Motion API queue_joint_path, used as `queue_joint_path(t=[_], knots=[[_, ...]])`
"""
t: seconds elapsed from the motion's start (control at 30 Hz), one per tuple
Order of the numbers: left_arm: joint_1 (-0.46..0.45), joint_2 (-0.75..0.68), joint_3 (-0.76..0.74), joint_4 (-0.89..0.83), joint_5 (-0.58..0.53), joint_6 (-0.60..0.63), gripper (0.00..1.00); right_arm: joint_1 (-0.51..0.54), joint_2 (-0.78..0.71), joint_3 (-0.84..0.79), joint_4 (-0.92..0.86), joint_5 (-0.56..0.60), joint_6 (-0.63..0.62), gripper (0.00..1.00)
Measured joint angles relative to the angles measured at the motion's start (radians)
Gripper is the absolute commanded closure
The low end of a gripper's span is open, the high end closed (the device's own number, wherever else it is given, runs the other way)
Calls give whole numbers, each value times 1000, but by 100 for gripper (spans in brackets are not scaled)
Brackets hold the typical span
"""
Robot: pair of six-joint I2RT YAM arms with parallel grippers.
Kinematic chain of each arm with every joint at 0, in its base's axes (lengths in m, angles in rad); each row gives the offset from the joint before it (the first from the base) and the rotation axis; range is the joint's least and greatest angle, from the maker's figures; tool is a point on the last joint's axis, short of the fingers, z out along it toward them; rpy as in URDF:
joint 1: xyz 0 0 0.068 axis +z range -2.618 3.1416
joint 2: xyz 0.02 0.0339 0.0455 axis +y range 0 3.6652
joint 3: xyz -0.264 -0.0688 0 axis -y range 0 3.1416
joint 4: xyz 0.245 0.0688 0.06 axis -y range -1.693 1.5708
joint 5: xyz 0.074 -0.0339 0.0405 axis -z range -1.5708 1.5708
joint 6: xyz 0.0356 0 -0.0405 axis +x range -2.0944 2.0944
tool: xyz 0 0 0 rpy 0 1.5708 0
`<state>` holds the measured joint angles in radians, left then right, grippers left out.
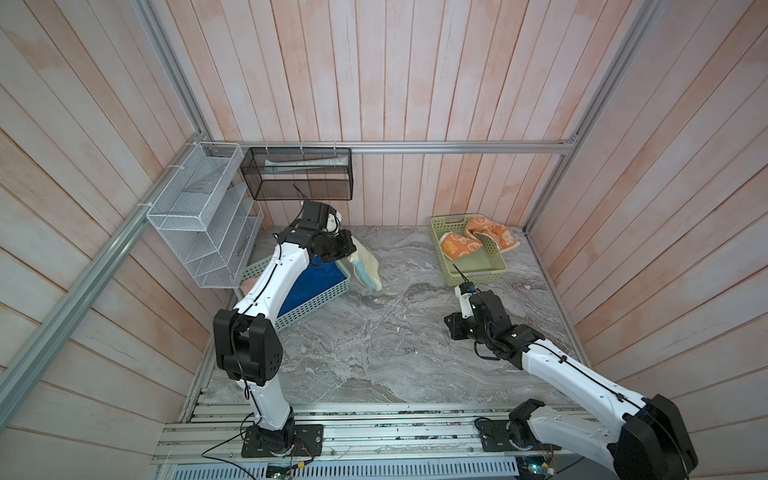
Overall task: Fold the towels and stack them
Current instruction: 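Carry the folded towel with the left gripper onto the mint basket while the right withdraws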
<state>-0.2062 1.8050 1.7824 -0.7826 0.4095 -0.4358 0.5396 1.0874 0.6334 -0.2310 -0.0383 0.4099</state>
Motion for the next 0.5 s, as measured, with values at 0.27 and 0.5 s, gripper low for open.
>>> queue_joint_path(t=[0.27, 0.5], knots=[[172, -24, 135, -81, 5, 67, 100, -6, 18, 0, 0, 0, -7, 80], [381, -174, -199, -7, 79, 78, 100, -7, 69, 5, 5, -15, -12, 80]])
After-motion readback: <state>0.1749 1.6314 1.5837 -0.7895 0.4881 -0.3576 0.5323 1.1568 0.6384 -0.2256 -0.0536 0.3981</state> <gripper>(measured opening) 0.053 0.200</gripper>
